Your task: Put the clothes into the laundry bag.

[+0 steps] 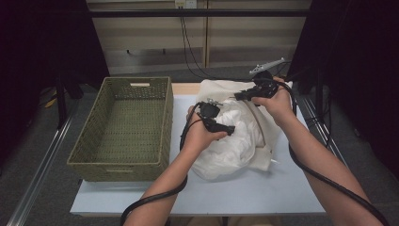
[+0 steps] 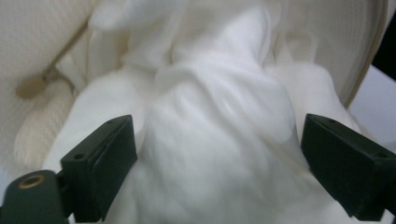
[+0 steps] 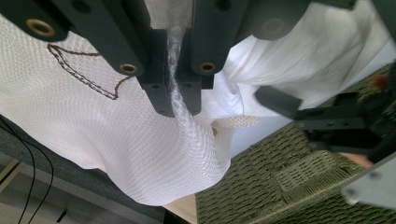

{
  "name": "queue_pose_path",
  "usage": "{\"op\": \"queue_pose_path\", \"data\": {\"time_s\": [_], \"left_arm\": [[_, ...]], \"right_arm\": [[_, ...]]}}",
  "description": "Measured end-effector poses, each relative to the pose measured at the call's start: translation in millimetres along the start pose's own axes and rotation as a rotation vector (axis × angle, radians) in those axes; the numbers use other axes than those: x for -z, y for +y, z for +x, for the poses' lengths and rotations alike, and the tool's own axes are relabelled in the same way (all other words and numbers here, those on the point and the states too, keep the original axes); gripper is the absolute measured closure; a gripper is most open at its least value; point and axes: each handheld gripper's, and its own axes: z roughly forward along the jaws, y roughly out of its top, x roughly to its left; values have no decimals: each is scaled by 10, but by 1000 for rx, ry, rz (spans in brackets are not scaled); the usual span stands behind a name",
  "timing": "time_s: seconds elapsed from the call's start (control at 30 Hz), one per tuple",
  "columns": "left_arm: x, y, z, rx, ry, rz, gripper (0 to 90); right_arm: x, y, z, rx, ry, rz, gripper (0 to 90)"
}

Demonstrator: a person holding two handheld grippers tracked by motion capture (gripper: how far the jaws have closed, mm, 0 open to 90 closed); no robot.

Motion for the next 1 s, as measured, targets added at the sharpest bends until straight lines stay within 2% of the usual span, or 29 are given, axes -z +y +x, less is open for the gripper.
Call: {"op": "queue_pose_path", "data": {"time_s": [0.03,0.07,0.13,0.23,0.27,0.33,0.4,0.47,0.57,0.67,0.77,0.8,0.9,0.97,1.0], "left_arm": [[-2,-35,-7,-24,-4,20,95],[-21,-72,-20,-13,-15,22,83],[-76,-136,-24,-23,-15,45,101],[-199,-220,8,-18,-18,72,161],[-231,-246,22,-26,-26,87,203],[-283,-297,31,-1,-25,99,305],[-315,-321,39,16,-21,109,469],[-317,-304,51,33,-8,114,592],[-296,-265,44,72,18,75,702],[-257,-204,37,80,28,13,734],[-249,-139,43,108,16,-33,740],[-251,-118,49,97,14,-28,740],[-304,-70,42,98,16,-45,740],[-331,-30,24,86,28,-56,743],[-343,-5,18,88,37,-76,743]], "right_arm": [[0,0,9,-3,-6,5,872],[-3,0,10,-2,-2,1,872],[-7,-1,20,5,-5,5,872],[8,-7,27,-4,-6,10,872],[13,-10,24,-1,-4,9,872],[16,-21,23,3,2,6,872],[16,-35,24,8,1,8,872],[23,-47,25,7,4,11,872],[42,-49,29,5,5,9,872],[47,-57,25,-8,15,7,874],[38,-60,14,-9,10,5,874],[35,-57,10,-12,17,5,875],[29,-43,28,-15,25,6,875],[22,-26,47,-3,39,4,876],[26,-16,60,2,39,3,876]]}}
